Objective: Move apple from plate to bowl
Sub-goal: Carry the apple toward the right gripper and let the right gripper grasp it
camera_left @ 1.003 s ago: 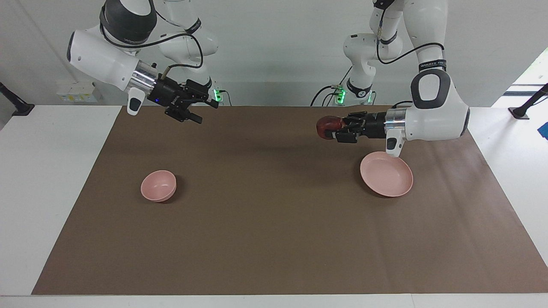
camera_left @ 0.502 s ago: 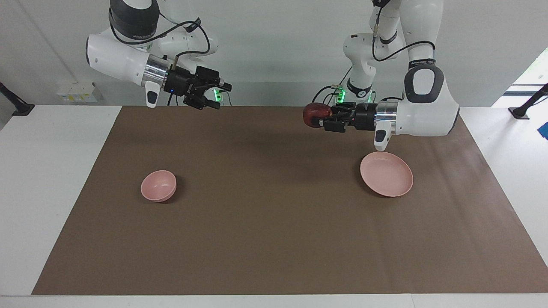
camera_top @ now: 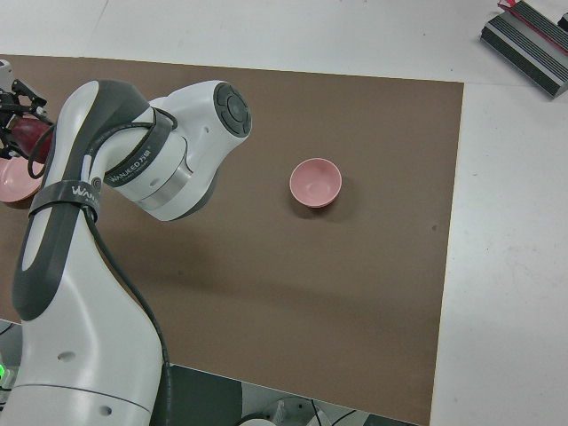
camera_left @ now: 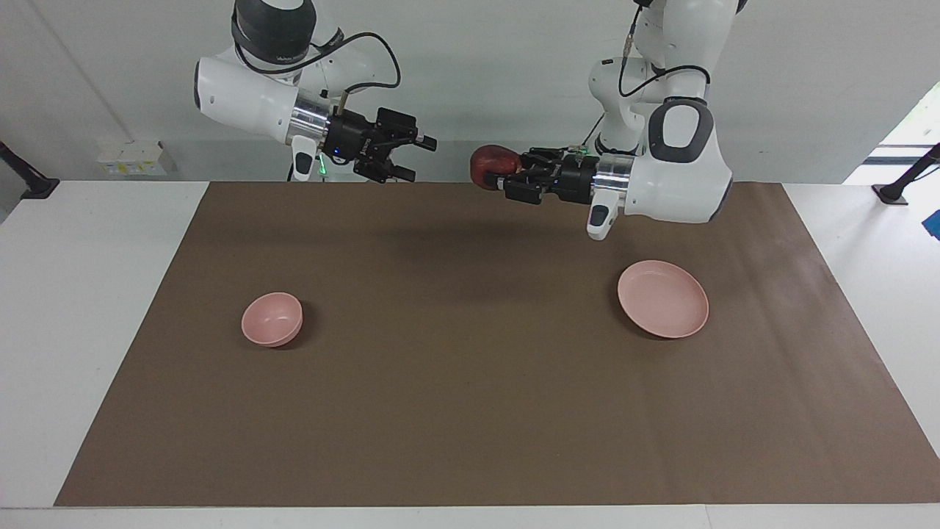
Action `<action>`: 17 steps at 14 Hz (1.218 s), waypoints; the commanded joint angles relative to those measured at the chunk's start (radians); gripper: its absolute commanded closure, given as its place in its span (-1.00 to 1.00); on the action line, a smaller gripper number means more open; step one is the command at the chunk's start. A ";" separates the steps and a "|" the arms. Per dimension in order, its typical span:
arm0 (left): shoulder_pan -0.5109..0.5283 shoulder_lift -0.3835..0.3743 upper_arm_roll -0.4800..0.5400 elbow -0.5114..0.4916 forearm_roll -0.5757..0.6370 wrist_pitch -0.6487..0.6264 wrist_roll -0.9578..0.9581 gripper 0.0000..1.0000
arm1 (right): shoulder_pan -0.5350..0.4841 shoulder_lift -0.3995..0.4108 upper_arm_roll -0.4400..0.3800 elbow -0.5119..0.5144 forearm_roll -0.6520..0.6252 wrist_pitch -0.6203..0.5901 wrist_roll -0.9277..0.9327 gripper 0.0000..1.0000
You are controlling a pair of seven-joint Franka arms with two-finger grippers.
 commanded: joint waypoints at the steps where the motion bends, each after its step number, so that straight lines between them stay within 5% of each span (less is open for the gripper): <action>1: -0.030 -0.050 -0.027 -0.065 -0.078 0.088 -0.034 1.00 | 0.002 -0.029 0.005 -0.025 0.063 0.008 0.049 -1.00; 7: -0.093 -0.076 -0.029 -0.156 -0.210 0.123 -0.040 1.00 | 0.001 -0.032 0.006 -0.029 0.067 0.008 0.077 -1.00; 17: -0.151 -0.078 -0.030 -0.157 -0.289 0.218 -0.038 1.00 | 0.028 -0.045 0.011 -0.047 0.053 0.008 0.104 -1.00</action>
